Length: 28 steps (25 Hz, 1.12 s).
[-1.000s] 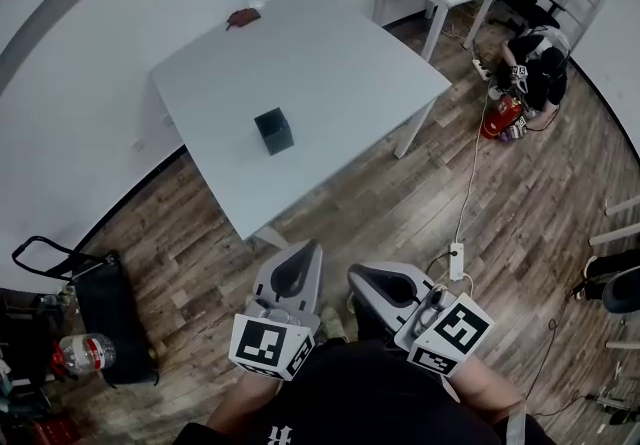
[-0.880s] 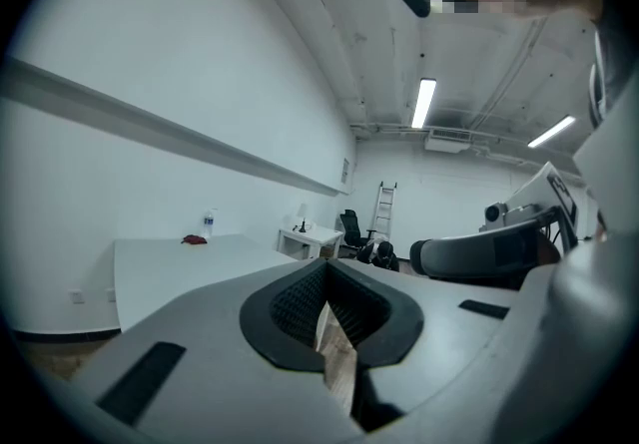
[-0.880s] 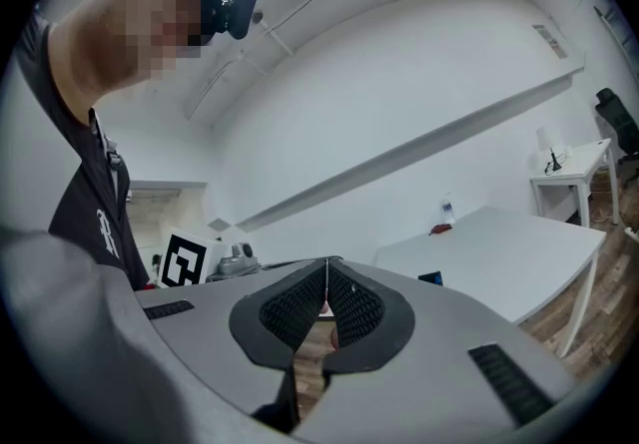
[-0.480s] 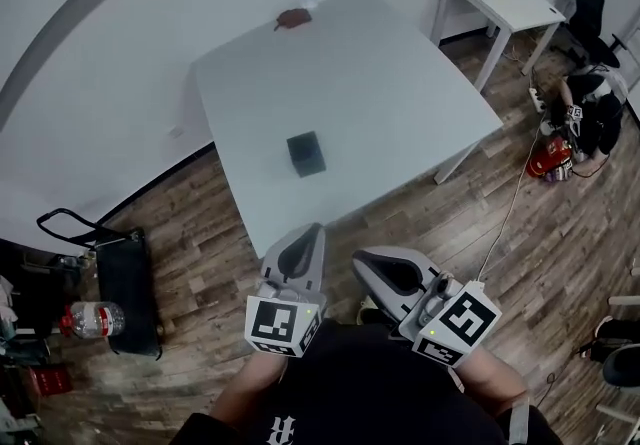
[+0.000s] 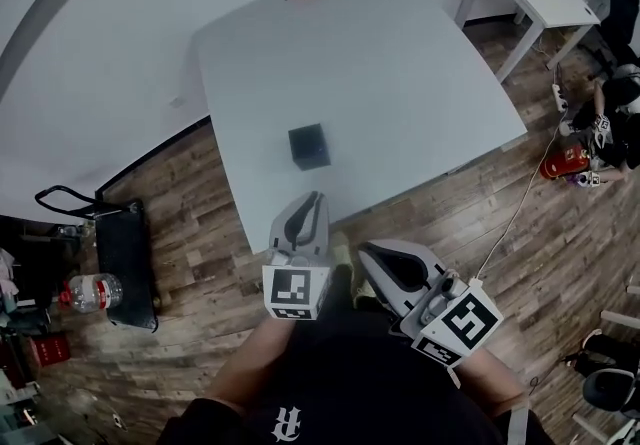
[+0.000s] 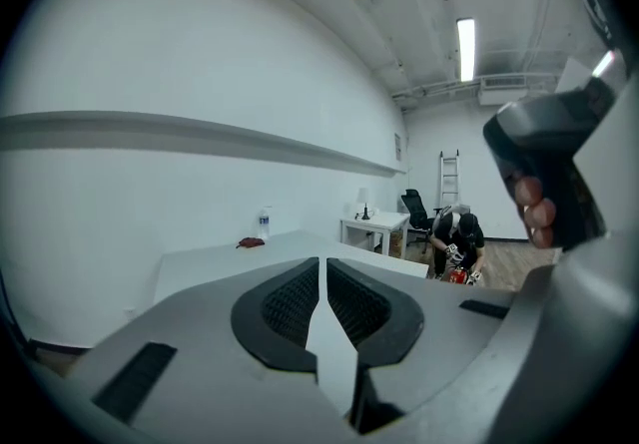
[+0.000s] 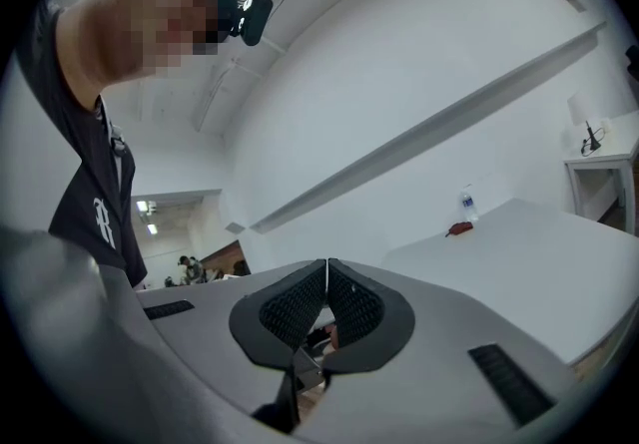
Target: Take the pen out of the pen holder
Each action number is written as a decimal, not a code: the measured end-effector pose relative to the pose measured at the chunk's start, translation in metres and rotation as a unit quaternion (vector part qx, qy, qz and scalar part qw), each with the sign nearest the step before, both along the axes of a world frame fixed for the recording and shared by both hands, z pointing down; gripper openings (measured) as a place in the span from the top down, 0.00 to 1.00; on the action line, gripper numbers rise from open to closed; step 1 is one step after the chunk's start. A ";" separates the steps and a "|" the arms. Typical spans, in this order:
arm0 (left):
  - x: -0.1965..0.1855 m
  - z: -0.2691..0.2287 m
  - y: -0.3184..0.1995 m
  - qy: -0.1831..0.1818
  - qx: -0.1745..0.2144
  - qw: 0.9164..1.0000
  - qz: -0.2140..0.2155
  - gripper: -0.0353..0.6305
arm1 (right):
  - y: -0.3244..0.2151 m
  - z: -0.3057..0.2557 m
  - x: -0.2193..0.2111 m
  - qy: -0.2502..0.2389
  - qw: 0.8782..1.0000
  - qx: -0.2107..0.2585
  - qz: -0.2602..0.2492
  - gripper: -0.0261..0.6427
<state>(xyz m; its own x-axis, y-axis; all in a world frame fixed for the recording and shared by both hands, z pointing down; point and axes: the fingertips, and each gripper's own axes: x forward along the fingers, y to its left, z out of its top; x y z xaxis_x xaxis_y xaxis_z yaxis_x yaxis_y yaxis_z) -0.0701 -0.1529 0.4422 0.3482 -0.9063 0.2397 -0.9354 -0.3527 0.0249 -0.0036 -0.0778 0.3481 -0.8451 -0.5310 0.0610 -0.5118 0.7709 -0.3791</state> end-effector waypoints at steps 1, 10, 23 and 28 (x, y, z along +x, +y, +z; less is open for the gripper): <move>-0.001 0.008 -0.009 -0.004 -0.002 1.000 0.000 0.94 | -0.006 0.005 -0.004 0.007 1.000 0.001 0.002 0.94; -0.007 0.091 -0.073 -0.044 -0.032 0.998 -0.010 0.94 | -0.054 0.029 -0.036 0.048 0.999 -0.021 -0.005 0.94; -0.004 0.174 -0.103 -0.160 -0.059 0.985 0.025 0.75 | -0.091 0.053 -0.053 0.072 0.995 -0.064 -0.013 0.94; -0.003 0.181 -0.106 -0.162 -0.064 0.984 0.023 0.75 | -0.095 0.055 -0.049 0.077 0.995 -0.068 -0.009 0.94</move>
<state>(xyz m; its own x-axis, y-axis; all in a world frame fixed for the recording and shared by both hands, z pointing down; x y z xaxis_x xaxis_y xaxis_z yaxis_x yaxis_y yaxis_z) -0.0731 -0.2591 0.6230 0.2745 -0.8465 0.4562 -0.8850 -0.4079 -0.2244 -0.0522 -0.1729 0.4030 -0.8298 -0.4931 0.2612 -0.5580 0.7278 -0.3986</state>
